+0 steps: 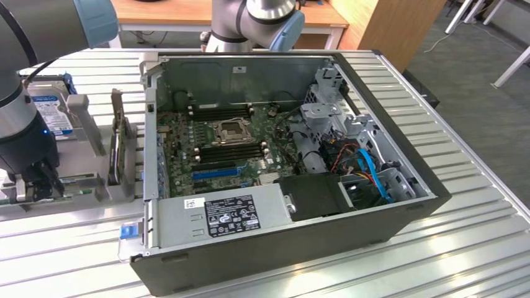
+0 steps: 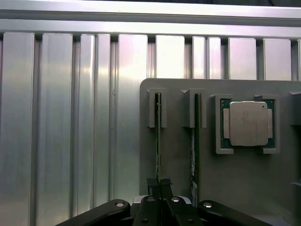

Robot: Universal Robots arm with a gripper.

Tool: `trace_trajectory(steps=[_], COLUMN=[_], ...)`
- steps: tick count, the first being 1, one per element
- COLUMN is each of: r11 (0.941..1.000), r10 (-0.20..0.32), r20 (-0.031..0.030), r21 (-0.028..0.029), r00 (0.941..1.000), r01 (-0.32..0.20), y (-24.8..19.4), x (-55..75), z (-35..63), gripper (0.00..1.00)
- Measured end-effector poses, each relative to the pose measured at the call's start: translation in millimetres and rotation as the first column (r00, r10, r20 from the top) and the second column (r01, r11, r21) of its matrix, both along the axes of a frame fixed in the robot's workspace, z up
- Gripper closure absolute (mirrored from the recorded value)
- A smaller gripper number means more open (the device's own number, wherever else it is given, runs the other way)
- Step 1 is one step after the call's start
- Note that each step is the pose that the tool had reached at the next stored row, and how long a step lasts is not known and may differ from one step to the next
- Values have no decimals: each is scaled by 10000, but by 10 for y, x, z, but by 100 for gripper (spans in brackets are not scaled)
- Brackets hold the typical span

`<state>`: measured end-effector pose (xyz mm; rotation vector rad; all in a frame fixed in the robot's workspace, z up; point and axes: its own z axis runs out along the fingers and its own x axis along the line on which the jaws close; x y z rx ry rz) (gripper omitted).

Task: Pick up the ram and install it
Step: 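Pick up the ram and move it above insertion slot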

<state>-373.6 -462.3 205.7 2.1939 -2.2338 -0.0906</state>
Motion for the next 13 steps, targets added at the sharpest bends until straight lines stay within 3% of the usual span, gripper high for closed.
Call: trace_trajectory(steps=[13], r11=[10000], r10=[0], r20=[0], r21=[0], r00=[10000], r01=[0], y=[0], x=[4], z=[112], gripper=[89])
